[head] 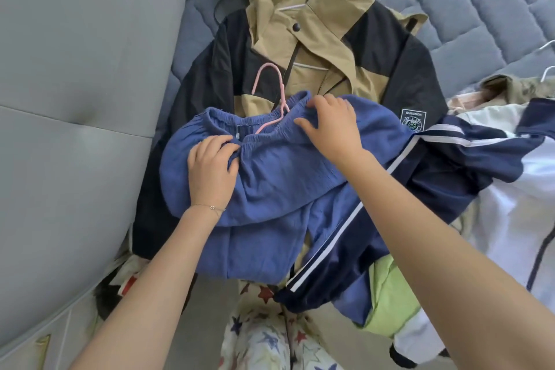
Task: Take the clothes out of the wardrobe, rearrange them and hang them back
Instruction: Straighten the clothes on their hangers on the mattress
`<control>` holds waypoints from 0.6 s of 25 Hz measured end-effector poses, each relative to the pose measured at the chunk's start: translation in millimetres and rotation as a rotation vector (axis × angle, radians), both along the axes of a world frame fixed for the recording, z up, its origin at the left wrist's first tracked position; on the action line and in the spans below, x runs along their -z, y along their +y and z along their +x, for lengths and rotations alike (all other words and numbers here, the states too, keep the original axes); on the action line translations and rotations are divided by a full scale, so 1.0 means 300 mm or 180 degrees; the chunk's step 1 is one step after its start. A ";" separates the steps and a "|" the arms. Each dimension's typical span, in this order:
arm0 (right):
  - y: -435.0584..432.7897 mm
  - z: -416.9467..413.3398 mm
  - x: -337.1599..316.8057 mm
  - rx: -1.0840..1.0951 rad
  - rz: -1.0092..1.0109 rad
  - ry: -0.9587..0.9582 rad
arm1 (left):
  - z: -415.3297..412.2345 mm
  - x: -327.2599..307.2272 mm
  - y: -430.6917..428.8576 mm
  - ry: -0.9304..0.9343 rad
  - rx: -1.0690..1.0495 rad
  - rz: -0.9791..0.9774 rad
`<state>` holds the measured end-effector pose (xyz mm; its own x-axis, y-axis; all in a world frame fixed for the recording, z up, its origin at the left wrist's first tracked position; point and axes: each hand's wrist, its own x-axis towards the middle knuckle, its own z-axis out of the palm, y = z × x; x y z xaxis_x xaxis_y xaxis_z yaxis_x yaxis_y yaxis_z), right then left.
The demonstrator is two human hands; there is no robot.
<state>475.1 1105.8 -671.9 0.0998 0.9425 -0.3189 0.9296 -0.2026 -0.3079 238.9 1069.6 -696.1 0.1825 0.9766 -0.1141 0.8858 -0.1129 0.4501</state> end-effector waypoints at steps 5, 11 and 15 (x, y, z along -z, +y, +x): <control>-0.013 -0.003 -0.153 0.0533 0.0110 0.0877 | -0.022 -0.122 0.015 -0.0330 -0.0319 -0.0256; -0.057 -0.031 -0.513 0.0820 0.0319 0.1495 | -0.055 -0.426 0.096 -0.0672 -0.0408 -0.0200; -0.151 -0.046 -0.799 0.0932 0.0566 0.1918 | -0.083 -0.715 0.117 -0.0754 -0.0280 0.0243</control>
